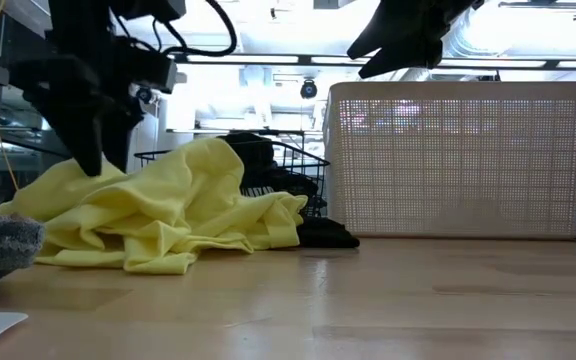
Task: Pick & Place Cloths
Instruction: Put the yellow dress into the white laundry bin
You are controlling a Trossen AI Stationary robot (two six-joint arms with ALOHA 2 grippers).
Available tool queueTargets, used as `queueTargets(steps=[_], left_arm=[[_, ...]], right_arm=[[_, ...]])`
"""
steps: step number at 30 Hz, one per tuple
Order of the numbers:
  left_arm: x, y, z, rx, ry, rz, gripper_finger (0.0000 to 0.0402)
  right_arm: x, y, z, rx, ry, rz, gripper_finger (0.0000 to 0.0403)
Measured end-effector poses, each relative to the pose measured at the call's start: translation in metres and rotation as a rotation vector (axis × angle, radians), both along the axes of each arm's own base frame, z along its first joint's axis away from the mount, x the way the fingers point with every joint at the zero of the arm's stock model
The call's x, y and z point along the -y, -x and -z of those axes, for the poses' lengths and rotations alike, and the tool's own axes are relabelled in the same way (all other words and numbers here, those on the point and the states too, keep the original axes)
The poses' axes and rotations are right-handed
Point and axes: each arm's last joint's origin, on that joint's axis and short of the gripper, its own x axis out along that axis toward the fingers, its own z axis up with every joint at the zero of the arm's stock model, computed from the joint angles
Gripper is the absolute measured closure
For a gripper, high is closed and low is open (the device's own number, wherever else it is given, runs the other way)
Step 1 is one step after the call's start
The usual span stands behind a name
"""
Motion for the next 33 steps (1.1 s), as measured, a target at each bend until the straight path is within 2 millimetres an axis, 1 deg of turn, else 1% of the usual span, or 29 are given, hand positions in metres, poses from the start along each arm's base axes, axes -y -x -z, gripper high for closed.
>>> queueTargets(steps=[4, 8, 11, 24, 28, 30, 33], left_arm=[[0.000, -0.003, 0.013, 0.066, -0.028, 0.039, 0.0066], [0.000, -0.007, 0.025, 0.142, -0.044, 0.098, 0.0064], [0.000, -0.007, 0.032, 0.176, -0.044, 0.109, 0.0064], [-0.003, 0.004, 0.068, 0.270, -0.051, 0.089, 0.0065], [-0.003, 0.006, 0.072, 0.282, -0.050, 0.086, 0.0089], [-0.003, 0.006, 0.073, 0.280, -0.050, 0.087, 0.0112], [-0.003, 0.006, 0.073, 0.279, -0.051, 0.087, 0.0158]], right_arm=[[0.000, 0.000, 0.000, -0.001, 0.000, 0.000, 0.0128], [0.000, 0.000, 0.000, -0.001, 0.000, 0.000, 0.0128], [0.000, 0.000, 0.000, -0.001, 0.000, 0.000, 0.0128], [0.000, 0.000, 0.000, -0.001, -0.006, 0.004, 0.0128], [0.000, 0.000, 0.000, -0.001, -0.006, 0.004, 0.0128], [0.000, 0.000, 0.000, -0.001, -0.006, 0.004, 0.0128], [0.000, 0.000, 0.000, -0.001, -0.006, 0.004, 0.0128]])
